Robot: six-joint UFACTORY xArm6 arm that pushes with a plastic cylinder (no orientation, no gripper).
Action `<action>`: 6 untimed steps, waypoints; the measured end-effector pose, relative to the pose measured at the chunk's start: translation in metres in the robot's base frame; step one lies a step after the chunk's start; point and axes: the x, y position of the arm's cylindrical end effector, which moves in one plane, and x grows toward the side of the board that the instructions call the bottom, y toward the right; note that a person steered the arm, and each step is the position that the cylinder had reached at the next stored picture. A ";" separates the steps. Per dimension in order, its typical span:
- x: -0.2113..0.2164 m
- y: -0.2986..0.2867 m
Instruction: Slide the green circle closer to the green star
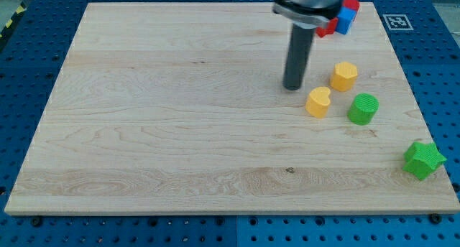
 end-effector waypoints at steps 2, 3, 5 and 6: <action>0.015 0.050; 0.025 0.069; 0.046 0.116; 0.047 0.122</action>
